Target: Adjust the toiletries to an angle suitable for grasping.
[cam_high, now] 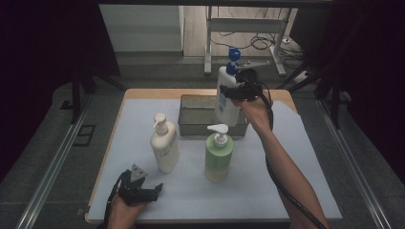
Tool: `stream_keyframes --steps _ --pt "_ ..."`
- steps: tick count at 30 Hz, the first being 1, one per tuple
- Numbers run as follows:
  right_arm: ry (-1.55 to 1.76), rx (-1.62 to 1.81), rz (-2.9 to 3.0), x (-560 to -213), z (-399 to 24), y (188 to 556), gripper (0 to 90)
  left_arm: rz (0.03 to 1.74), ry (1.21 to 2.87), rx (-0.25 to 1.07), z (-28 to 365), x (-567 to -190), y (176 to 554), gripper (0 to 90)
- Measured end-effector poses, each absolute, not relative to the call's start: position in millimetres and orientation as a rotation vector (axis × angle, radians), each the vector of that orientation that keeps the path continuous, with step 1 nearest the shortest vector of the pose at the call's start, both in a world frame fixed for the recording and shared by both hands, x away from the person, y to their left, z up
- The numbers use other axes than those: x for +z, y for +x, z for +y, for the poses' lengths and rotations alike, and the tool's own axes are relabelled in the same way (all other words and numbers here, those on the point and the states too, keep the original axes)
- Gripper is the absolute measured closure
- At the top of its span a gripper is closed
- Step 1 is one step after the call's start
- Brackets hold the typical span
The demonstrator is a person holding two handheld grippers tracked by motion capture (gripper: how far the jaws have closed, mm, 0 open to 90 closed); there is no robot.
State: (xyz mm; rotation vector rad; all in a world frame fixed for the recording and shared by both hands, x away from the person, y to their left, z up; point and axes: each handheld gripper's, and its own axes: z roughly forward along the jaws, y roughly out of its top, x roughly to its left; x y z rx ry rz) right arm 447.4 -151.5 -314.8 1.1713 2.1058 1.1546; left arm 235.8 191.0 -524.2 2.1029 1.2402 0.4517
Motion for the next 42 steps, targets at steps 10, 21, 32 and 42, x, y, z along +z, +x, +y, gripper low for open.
stream_keyframes --steps 10,21,32,42 --pt "1.158 1.165 2.087 -323.5 -134.5 459.5 39.8 1.240 2.101 0.451 190.9 -524.2 235.8 10.7" --pt "1.149 1.162 2.108 -339.8 -113.7 469.8 39.7 1.240 2.101 0.451 190.9 -524.2 235.8 10.7" --pt "1.151 1.137 2.140 -355.6 -102.4 471.6 39.7 1.243 2.102 0.449 190.8 -524.1 235.5 10.7" --pt "1.151 1.112 2.185 -373.1 -100.4 469.3 39.7 1.242 2.104 0.450 190.9 -524.1 235.6 10.7"
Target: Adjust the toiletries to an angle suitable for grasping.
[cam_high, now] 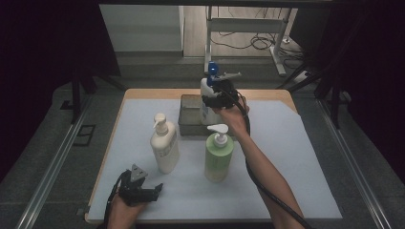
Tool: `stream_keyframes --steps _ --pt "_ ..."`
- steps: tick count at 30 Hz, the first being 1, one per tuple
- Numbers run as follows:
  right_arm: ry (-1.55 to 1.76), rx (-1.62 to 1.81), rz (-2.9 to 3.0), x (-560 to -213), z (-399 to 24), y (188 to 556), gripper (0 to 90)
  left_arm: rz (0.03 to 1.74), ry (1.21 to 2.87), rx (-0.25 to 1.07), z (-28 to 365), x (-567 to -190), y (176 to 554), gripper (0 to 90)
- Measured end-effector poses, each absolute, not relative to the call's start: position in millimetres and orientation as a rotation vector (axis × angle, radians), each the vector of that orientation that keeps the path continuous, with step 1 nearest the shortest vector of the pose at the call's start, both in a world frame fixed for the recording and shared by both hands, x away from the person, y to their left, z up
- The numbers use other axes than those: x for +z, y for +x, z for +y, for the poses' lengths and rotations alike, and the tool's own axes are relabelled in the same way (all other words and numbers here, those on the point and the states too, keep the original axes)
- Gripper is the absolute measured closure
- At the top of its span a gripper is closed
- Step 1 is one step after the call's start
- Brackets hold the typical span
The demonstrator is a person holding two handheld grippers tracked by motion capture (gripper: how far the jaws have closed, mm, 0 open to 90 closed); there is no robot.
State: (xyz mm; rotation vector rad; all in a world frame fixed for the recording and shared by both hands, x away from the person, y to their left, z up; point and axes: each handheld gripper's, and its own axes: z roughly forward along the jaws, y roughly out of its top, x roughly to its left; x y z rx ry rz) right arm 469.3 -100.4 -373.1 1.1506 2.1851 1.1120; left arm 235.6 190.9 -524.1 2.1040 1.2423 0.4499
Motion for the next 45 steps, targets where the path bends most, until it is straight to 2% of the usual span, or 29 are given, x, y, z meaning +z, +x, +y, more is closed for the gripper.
stream_keyframes --steps 13,31,39,45 --pt "1.148 1.084 2.239 -391.1 -99.5 466.9 39.4 1.242 2.104 0.450 190.9 -524.1 235.5 10.7" --pt "1.113 1.099 2.257 -393.2 -99.7 472.0 38.1 1.242 2.103 0.450 190.9 -524.1 235.5 10.7" --pt "1.092 1.128 2.268 -395.9 -105.7 468.3 33.5 1.243 2.104 0.450 190.9 -524.1 235.5 10.7" --pt "1.097 1.157 2.282 -399.5 -115.4 460.5 33.3 1.242 2.104 0.450 190.9 -524.1 235.5 10.7"
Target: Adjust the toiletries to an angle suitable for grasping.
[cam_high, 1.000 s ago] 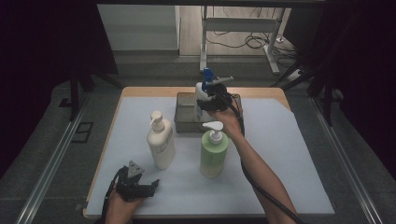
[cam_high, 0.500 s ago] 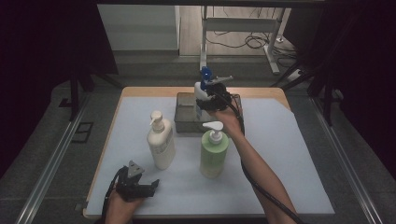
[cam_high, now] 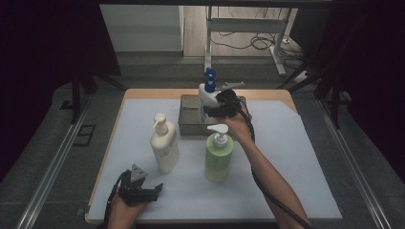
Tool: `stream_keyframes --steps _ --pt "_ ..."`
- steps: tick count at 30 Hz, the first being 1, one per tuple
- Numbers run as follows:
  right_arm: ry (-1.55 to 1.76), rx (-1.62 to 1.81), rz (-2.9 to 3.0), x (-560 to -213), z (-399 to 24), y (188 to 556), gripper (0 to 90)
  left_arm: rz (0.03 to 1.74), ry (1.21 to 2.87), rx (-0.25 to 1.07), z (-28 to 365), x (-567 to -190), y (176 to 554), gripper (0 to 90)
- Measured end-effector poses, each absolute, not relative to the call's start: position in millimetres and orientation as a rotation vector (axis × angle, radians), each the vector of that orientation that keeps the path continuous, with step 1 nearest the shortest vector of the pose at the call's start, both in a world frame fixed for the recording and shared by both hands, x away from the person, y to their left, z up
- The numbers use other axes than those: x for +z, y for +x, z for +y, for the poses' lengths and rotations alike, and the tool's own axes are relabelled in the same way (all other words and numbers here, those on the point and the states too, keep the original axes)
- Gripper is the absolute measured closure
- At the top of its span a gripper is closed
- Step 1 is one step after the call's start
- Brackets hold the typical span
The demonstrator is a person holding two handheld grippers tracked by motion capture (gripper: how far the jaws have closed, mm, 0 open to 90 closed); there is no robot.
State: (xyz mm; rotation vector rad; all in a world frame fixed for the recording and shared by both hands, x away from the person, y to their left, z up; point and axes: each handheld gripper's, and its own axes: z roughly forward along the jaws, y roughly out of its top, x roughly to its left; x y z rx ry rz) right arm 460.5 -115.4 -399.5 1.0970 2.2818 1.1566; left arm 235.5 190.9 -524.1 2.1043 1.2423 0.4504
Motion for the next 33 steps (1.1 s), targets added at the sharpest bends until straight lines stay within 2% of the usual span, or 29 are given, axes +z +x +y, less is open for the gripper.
stream_keyframes --steps 6,14,23,29,33 --pt "1.101 1.180 2.294 -403.4 -124.6 453.8 35.4 1.243 2.102 0.451 190.7 -524.2 235.5 10.7" --pt "1.105 1.198 2.317 -410.7 -137.8 443.4 42.5 1.242 2.101 0.450 190.7 -524.2 235.5 10.7" --pt "1.132 1.166 2.331 -418.2 -156.8 437.2 60.9 1.243 2.101 0.450 190.6 -524.2 235.5 10.7" --pt "1.166 1.135 2.305 -420.1 -165.1 444.9 82.2 1.243 2.102 0.451 190.7 -524.2 235.5 10.7" --pt "1.192 1.103 2.290 -426.2 -163.7 455.2 89.5 1.243 2.101 0.451 190.7 -524.2 235.5 10.7"
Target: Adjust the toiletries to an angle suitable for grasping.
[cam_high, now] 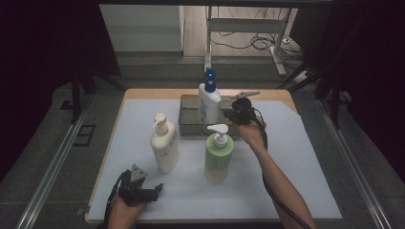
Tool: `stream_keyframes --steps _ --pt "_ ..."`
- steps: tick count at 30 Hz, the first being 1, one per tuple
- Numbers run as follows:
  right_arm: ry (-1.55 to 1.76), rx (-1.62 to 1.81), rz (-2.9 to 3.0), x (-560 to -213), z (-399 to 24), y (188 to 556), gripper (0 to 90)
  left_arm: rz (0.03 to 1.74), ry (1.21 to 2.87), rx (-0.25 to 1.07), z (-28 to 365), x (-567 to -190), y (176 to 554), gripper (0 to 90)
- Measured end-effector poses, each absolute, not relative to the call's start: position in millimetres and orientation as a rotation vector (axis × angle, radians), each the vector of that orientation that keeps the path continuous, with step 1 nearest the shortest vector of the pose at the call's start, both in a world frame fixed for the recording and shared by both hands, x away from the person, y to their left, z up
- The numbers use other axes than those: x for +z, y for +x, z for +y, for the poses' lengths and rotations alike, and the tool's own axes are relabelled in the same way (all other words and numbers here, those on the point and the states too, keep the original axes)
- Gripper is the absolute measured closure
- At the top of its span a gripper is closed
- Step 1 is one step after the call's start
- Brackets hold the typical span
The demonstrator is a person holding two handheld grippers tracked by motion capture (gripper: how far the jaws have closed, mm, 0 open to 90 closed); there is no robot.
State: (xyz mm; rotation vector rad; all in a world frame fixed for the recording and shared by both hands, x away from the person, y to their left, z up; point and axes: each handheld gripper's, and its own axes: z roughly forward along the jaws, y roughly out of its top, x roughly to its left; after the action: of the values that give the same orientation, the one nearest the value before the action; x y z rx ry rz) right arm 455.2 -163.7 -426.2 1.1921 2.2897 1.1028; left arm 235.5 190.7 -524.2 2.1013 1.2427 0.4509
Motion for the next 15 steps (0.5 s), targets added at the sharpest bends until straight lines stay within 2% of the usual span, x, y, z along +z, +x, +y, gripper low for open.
stream_keyframes --steps 15 --pt "1.304 1.071 2.305 -444.3 -147.9 481.4 88.4 1.243 2.102 0.451 190.8 -524.2 235.5 10.7"
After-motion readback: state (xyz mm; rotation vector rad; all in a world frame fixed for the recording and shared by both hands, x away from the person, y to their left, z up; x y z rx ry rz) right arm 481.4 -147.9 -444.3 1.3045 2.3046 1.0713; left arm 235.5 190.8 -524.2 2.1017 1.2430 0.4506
